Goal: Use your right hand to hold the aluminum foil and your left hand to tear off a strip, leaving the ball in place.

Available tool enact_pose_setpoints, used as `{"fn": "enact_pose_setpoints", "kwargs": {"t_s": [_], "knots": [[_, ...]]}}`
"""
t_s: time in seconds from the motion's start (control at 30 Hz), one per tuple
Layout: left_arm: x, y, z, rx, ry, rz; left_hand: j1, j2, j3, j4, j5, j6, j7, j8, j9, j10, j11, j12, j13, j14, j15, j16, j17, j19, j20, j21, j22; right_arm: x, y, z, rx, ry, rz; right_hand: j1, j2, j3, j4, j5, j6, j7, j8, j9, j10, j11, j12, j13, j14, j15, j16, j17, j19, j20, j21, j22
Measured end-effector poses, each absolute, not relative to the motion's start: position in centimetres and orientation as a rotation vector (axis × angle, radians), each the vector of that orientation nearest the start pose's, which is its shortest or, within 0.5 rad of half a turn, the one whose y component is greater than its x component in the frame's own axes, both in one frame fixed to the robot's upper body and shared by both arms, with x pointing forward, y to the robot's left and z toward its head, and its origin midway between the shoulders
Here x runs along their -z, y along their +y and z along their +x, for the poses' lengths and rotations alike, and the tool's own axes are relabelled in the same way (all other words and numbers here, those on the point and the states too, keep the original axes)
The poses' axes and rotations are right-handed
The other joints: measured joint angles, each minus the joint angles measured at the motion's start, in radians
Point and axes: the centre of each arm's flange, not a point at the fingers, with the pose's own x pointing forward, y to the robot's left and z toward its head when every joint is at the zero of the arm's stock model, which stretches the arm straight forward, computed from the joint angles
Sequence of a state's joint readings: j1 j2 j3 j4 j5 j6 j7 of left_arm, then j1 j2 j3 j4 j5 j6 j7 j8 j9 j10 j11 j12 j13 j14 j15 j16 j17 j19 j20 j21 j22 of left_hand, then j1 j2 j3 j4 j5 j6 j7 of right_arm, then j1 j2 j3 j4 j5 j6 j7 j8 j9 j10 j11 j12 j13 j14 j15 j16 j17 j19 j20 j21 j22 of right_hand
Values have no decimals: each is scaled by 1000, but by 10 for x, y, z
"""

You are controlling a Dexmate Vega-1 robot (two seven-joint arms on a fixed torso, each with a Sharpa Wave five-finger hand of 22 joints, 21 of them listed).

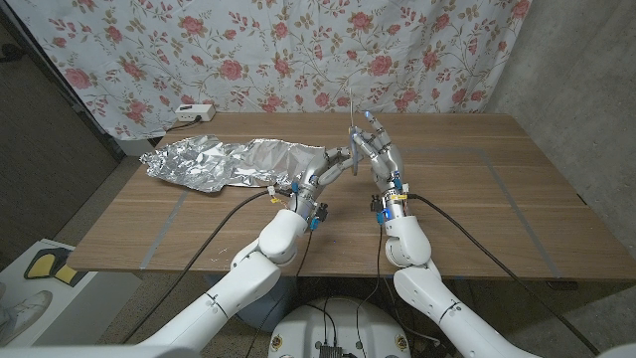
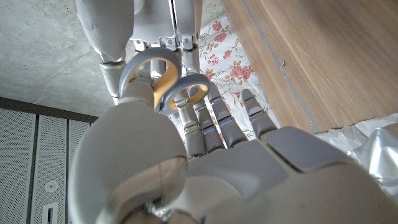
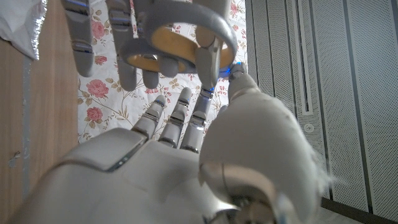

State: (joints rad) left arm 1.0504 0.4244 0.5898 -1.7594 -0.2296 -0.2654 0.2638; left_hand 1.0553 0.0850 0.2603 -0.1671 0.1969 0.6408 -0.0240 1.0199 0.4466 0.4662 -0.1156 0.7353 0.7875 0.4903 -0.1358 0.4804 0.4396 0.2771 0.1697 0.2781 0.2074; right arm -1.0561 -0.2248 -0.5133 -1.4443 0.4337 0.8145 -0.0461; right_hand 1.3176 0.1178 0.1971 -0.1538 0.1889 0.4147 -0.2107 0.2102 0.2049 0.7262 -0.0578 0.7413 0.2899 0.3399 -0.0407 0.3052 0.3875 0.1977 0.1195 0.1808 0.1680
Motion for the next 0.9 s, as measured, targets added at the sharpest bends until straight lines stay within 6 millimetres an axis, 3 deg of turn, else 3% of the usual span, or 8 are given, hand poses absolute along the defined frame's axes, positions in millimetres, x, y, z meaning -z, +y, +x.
{"fn": "enact_pose_setpoints", "kwargs": {"t_s": [0.13,0.27,0.33,0.53,0.67,0.73,0.9], "knots": [[61,90,536,336,-757,105,31,3,-1,-1,1,-3,3,46,0,0,0,32,0,16,-9,22,24,7,-7,1,4,68,-114,536,-389,-1015,255,1,1,0,0,4,0,0,0,0,-2,-2,0,0,0,0,0,0,0,0,0,0],[62,89,537,322,-757,97,47,-1,-1,-1,5,-8,5,52,-1,0,0,34,0,30,-20,38,43,22,-11,8,5,69,-111,534,-382,-1020,237,1,1,-1,1,4,0,0,0,0,0,0,0,0,0,0,0,5,0,0,0,0],[62,89,537,318,-756,93,55,-2,-1,-1,5,-8,5,95,-207,0,0,36,0,42,-21,46,49,22,-11,8,5,69,-110,534,-378,-1023,226,1,1,-1,1,4,0,0,0,0,2,2,0,0,0,0,0,5,0,0,0,0],[63,87,539,302,-753,79,61,-6,-3,0,7,-8,5,109,-212,0,0,37,0,62,-30,54,59,27,-16,15,5,68,-107,531,-362,-1035,188,1,1,-1,1,4,4,4,0,0,2,2,0,-1,0,0,0,5,4,4,0,0],[63,85,540,301,-750,73,69,-14,-3,0,7,-8,-16,153,-313,0,0,38,0,80,-41,67,67,32,-22,16,5,68,-106,530,-356,-1040,169,1,1,-1,1,4,4,4,0,0,1,2,0,-1,0,0,0,5,7,7,0,0],[62,86,541,284,-753,63,71,-15,-3,0,7,-14,-35,165,-314,0,0,38,0,89,-39,71,68,32,-21,16,8,66,-106,529,-354,-1047,164,1,1,-1,1,4,4,4,0,0,1,2,0,-1,0,0,0,5,7,7,0,0],[62,84,543,277,-755,51,71,-13,-1,5,15,-3,-46,163,-314,0,0,38,0,98,-41,61,64,36,-18,22,9,65,-107,529,-350,-1049,157,1,1,-1,1,4,7,0,0,0,1,2,0,-13,0,0,0,5,7,7,0,0]]}}
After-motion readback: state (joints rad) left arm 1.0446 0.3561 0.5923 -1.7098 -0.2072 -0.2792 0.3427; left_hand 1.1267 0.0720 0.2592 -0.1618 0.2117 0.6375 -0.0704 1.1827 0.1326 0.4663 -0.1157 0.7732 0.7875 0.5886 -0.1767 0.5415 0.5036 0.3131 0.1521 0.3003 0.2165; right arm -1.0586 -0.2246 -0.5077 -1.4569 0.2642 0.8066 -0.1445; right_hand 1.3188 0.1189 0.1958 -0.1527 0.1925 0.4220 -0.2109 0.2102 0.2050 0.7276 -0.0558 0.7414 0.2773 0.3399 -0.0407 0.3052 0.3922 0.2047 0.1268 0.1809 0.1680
